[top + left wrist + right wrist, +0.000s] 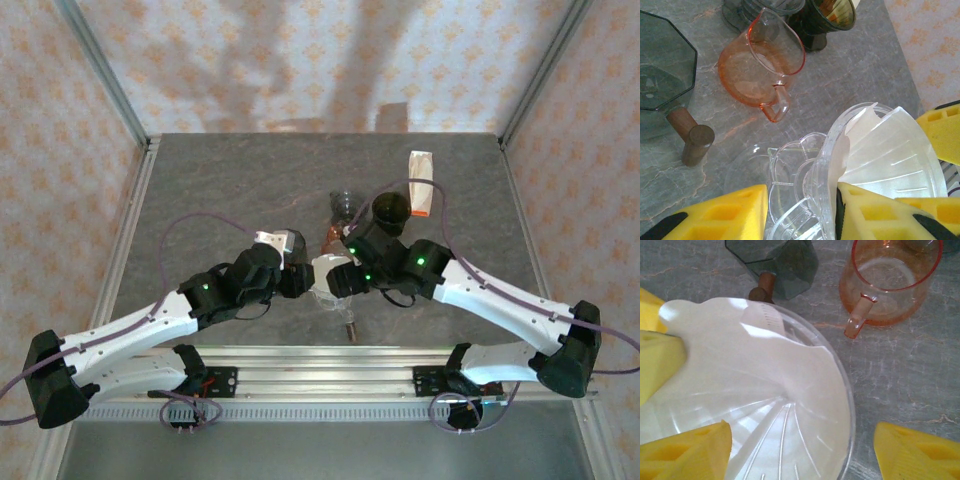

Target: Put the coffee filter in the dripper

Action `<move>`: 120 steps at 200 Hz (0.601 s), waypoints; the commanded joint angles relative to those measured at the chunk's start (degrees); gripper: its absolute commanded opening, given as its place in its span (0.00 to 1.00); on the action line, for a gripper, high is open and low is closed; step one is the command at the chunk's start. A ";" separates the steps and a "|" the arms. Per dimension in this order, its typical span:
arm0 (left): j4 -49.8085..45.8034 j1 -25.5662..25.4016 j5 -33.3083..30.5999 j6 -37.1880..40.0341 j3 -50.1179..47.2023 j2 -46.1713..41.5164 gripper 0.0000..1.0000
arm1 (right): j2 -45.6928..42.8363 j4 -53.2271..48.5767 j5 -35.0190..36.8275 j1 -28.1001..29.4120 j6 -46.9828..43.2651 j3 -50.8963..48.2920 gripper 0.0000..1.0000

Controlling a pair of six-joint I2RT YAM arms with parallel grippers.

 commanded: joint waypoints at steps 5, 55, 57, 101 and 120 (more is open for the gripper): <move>-0.51 -0.06 -1.58 -1.18 -0.70 0.35 0.40 | -1.79 -0.93 -1.72 0.52 -1.10 -0.26 0.75; -0.28 -0.06 -1.65 -1.60 -0.61 0.45 0.40 | -1.74 -1.68 -3.38 0.56 -2.00 -0.99 0.73; -0.30 -0.06 -1.67 -1.62 -0.57 0.40 0.40 | -1.69 -1.68 -3.46 0.57 -2.06 -0.99 0.73; -0.28 -0.06 -1.88 -1.82 -0.61 0.62 0.40 | -1.56 -1.95 -4.22 0.53 -2.79 -1.27 0.68; -0.35 -0.07 -1.97 -1.86 -0.58 0.58 0.40 | -1.55 -1.87 -4.26 0.57 -3.07 -1.43 0.67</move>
